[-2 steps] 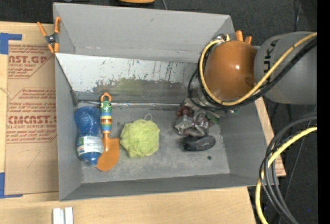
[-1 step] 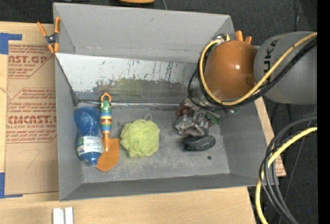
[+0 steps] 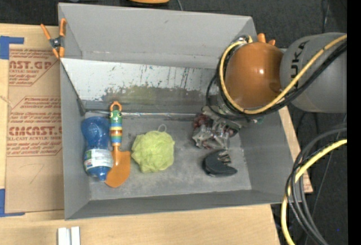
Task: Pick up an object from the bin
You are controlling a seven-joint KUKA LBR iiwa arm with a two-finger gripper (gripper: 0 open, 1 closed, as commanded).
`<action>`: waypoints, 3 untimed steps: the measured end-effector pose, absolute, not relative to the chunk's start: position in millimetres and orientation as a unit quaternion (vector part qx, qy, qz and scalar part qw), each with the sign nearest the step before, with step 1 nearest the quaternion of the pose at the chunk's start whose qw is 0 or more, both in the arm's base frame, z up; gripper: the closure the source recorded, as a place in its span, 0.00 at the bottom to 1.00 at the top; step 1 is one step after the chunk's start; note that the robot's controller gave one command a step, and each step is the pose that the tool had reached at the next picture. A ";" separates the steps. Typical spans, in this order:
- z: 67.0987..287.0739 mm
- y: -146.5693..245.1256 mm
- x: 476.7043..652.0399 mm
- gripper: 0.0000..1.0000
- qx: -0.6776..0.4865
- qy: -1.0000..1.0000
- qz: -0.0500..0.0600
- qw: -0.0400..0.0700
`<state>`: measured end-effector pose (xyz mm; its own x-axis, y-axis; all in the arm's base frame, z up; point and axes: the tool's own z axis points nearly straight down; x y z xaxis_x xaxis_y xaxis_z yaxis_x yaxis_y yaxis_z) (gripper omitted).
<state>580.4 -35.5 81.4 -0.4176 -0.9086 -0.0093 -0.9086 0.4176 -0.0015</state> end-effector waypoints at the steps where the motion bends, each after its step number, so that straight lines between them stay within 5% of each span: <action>1: 106.9 -34.4 578.3 1.00 -0.540 0.842 0.005 0.002; 3: 161.8 -32.9 580.1 1.00 -0.539 0.842 0.003 0.005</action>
Offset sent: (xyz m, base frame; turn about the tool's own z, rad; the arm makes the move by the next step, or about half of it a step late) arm -0.0015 0.0007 0.0767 0.0000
